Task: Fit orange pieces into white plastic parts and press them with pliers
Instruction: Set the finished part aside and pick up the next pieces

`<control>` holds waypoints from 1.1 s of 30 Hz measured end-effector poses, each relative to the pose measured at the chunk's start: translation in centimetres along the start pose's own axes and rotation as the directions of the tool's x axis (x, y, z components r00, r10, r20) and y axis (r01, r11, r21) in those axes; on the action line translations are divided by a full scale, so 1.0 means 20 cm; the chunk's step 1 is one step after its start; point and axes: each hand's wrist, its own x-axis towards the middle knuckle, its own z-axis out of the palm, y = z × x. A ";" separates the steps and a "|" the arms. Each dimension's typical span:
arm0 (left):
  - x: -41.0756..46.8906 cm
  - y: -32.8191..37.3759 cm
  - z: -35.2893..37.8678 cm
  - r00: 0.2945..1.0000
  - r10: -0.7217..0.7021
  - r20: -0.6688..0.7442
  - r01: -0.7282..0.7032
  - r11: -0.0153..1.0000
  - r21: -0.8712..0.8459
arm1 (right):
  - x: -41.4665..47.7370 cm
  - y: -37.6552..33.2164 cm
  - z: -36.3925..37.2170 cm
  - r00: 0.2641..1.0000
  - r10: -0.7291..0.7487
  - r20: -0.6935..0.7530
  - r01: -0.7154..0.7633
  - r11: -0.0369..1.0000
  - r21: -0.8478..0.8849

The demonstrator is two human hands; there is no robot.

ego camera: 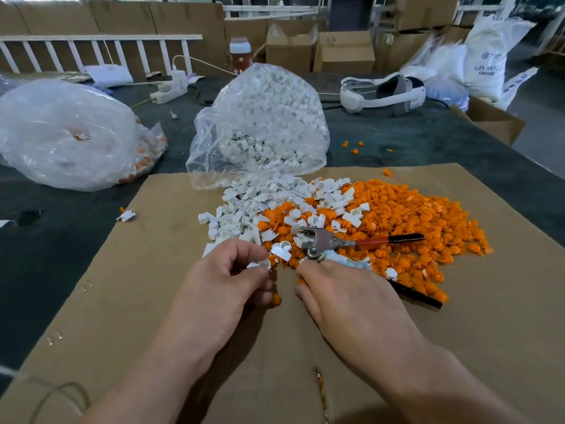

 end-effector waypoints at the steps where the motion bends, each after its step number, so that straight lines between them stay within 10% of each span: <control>1: 0.00 0.00 0.01 1.000 0.017 -0.004 -0.017 1.000 0.020 | 0.00 0.01 0.00 1.000 0.008 -0.017 -0.007 0.999 0.037; 4: -0.01 0.01 0.02 0.997 0.075 -0.016 -0.075 0.997 0.008 | 0.00 0.01 -0.02 0.989 0.143 -0.031 -0.124 0.934 0.336; 5: -0.01 0.01 0.02 0.996 0.090 -0.017 -0.090 0.996 -0.013 | 0.00 0.02 -0.02 0.968 0.249 0.013 -0.213 0.797 0.566; 7: -0.02 0.01 0.03 0.993 0.113 -0.013 -0.114 0.989 -0.096 | 0.00 0.01 -0.05 0.911 0.313 0.268 -0.341 0.209 0.917; 10: -0.03 0.01 0.06 0.990 0.138 -0.009 -0.137 0.962 -0.236 | 0.02 0.00 -0.08 0.908 0.091 0.409 -0.348 -0.378 0.858; 14: -0.04 0.01 0.08 0.990 0.141 -0.020 -0.141 0.942 -0.304 | 0.03 0.01 -0.11 0.903 -0.074 0.423 -0.393 -0.540 0.745; 27: -0.10 0.06 0.10 0.992 0.128 -0.017 -0.128 0.946 -0.297 | 0.02 0.02 -0.11 0.925 -0.033 0.378 -0.335 -0.538 0.774; 29: -0.10 0.07 0.11 0.986 0.162 -0.021 -0.163 0.964 -0.210 | 0.01 0.01 -0.10 0.937 0.080 0.339 -0.290 -0.363 0.885; 33: -0.11 0.10 0.10 0.979 0.200 -0.035 -0.203 0.972 -0.115 | -0.03 -0.03 -0.09 0.959 0.275 0.060 -0.179 0.434 0.883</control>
